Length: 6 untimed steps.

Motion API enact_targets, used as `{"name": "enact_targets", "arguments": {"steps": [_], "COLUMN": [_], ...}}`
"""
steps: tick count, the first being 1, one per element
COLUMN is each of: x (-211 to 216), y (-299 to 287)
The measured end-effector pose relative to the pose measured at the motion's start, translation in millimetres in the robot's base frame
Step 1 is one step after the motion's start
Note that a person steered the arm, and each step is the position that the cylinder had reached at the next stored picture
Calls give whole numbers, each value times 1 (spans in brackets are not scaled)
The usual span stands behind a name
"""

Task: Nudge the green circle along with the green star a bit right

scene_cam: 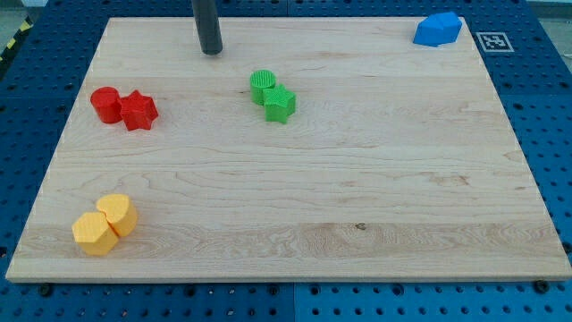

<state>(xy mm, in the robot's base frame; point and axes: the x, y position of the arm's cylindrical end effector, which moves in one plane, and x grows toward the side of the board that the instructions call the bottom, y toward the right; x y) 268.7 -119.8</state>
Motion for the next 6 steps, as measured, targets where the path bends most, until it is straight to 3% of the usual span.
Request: {"name": "enact_targets", "arguments": {"steps": [1,3,4,6], "x": [1,86,89,89], "y": [0,-3,-3,96]}}
